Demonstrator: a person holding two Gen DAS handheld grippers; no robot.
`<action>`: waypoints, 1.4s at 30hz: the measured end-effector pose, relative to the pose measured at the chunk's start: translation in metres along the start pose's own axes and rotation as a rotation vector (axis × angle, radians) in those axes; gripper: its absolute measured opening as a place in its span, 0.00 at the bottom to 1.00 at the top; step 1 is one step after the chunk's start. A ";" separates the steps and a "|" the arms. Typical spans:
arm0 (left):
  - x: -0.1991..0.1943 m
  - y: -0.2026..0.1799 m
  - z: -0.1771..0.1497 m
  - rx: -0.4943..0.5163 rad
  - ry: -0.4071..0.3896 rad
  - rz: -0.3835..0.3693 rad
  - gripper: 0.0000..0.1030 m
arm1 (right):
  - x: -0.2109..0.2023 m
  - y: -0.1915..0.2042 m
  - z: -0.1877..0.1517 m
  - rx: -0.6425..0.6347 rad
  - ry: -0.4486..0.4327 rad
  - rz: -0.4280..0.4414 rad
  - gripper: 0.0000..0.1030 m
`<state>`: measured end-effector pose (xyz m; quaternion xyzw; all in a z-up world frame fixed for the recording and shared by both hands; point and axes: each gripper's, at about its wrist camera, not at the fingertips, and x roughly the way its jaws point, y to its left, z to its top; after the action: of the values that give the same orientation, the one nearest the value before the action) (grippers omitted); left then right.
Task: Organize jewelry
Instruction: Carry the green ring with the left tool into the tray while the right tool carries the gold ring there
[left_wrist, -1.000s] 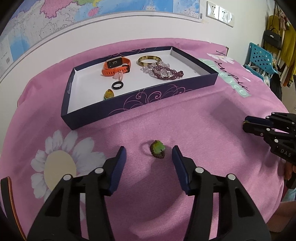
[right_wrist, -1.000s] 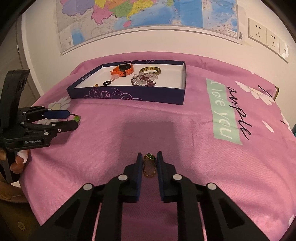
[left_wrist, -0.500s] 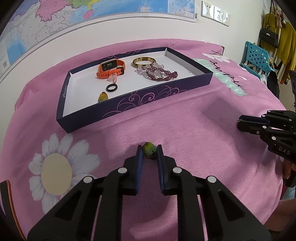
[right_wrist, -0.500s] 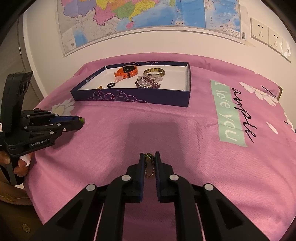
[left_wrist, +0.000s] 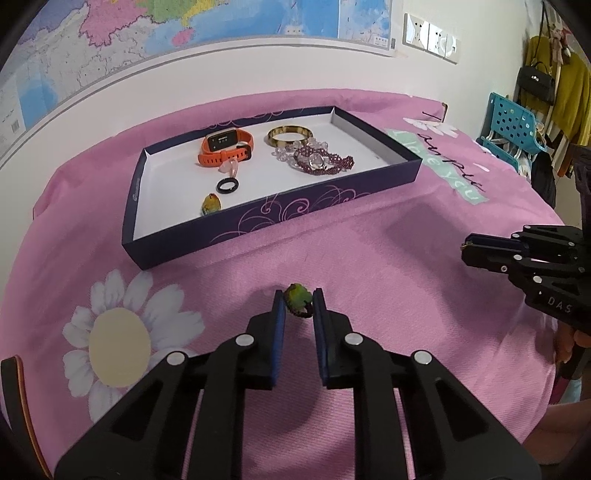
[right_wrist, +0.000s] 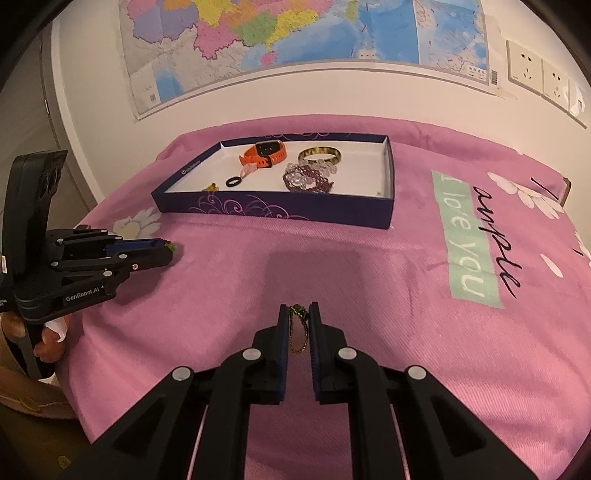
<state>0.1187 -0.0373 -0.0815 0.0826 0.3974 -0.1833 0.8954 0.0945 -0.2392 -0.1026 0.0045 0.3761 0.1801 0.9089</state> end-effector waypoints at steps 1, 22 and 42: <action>-0.001 0.000 0.001 0.000 -0.003 0.000 0.15 | 0.000 0.001 0.002 0.001 -0.004 0.008 0.09; -0.021 0.008 0.013 -0.039 -0.068 0.001 0.15 | -0.004 0.019 0.030 -0.027 -0.089 0.079 0.09; -0.014 0.025 0.039 -0.076 -0.104 0.025 0.15 | 0.013 0.024 0.073 -0.092 -0.119 0.087 0.09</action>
<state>0.1464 -0.0220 -0.0449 0.0440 0.3560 -0.1608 0.9195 0.1454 -0.2032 -0.0559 -0.0104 0.3120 0.2360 0.9202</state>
